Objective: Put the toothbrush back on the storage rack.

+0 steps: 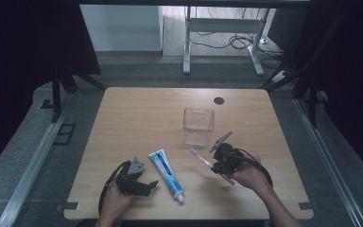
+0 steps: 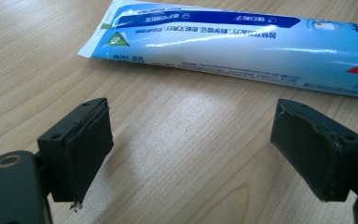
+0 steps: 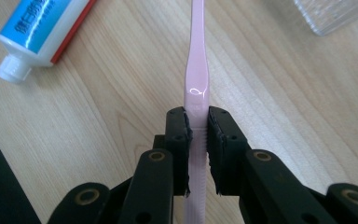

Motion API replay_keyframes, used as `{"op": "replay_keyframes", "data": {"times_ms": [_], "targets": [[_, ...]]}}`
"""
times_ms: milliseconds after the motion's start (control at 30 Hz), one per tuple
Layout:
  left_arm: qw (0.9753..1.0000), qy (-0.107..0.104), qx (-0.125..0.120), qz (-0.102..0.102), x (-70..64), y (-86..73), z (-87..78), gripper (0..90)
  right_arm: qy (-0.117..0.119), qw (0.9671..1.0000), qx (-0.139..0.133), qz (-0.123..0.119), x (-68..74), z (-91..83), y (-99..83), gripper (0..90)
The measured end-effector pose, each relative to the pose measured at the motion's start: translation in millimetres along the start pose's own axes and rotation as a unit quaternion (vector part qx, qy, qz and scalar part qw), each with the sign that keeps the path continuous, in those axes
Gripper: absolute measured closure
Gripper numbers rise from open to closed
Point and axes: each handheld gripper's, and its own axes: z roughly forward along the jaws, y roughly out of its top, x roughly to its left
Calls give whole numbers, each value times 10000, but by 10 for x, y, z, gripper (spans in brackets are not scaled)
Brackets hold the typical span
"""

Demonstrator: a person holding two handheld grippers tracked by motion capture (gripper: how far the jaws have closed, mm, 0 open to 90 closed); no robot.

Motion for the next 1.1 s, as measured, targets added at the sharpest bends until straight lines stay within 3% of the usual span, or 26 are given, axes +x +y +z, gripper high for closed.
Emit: {"op": "replay_keyframes", "data": {"times_ms": [500,1100], "targets": [[10000,17,-12,-11,-6,2,-1,128,-87,9984,-516,193,-115,-190,65,789],[10000,38,42,29,-9,2,7,128,-199,9920,-1165,446,-272,-272,189,789]]}}
